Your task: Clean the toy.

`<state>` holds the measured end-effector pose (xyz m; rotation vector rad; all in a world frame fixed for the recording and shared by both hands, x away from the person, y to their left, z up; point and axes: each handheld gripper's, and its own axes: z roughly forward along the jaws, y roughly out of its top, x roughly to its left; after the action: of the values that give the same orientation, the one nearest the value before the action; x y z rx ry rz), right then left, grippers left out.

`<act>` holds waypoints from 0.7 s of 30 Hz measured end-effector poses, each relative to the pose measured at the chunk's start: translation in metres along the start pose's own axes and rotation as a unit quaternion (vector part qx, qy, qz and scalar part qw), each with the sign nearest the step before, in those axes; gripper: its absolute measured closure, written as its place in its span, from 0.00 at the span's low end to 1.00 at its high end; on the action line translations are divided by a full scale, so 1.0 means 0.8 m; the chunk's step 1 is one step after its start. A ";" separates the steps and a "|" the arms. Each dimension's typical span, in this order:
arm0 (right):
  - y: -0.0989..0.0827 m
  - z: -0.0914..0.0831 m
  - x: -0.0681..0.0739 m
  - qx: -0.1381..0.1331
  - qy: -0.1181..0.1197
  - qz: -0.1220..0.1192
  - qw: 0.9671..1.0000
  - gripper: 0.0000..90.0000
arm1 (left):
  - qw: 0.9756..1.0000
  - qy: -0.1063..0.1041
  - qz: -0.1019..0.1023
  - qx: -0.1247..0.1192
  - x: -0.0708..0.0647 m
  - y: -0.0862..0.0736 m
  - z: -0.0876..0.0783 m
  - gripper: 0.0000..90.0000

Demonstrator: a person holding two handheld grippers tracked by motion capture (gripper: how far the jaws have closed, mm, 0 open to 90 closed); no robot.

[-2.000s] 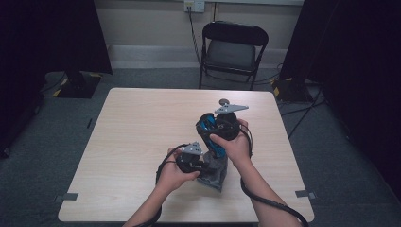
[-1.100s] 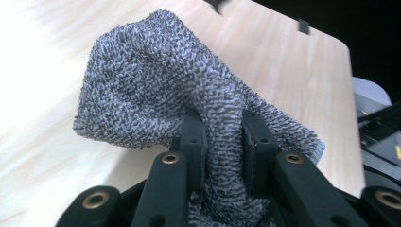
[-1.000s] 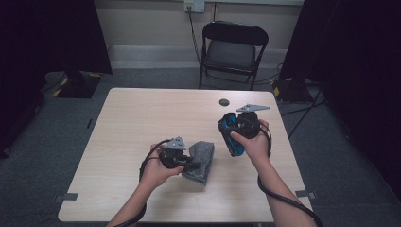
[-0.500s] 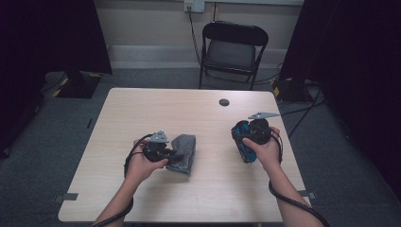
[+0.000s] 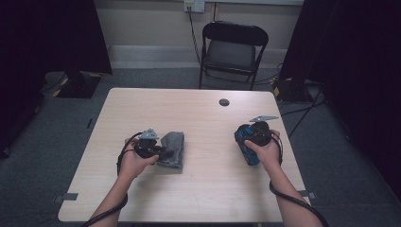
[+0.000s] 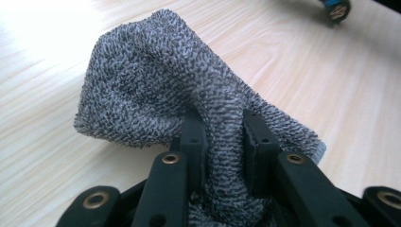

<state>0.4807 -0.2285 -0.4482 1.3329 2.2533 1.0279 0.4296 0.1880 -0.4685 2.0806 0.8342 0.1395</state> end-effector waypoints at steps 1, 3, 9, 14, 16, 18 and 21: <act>-0.001 0.003 0.000 -0.002 -0.002 0.002 1.000 0.28 | 1.000 0.003 -0.002 -0.001 0.002 -0.002 0.001 0.81; -0.002 0.008 -0.002 -0.005 -0.005 0.005 1.000 0.28 | 1.000 0.003 -0.006 -0.001 0.005 -0.004 0.003 0.81; -0.008 0.020 -0.006 -0.011 -0.016 0.013 1.000 0.28 | 1.000 0.014 -0.008 0.002 0.011 -0.007 0.005 0.80; -0.012 0.025 -0.009 -0.008 -0.025 0.012 1.000 0.28 | 0.999 0.036 -0.010 0.003 0.014 -0.007 0.006 0.77; -0.013 0.026 -0.010 -0.008 -0.030 0.016 0.999 0.28 | 0.999 0.039 -0.006 0.009 0.015 -0.008 0.008 0.76; -0.013 0.028 -0.011 -0.005 -0.033 0.015 0.999 0.28 | 0.999 0.043 -0.007 0.006 0.015 -0.008 0.009 0.74; -0.015 0.031 -0.011 -0.005 -0.035 0.017 0.999 0.28 | 0.999 0.045 -0.009 0.004 0.016 -0.009 0.010 0.73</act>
<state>0.4929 -0.2294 -0.4745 1.3870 2.1790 0.9863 0.4386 0.1931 -0.4818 2.0868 0.9079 0.2212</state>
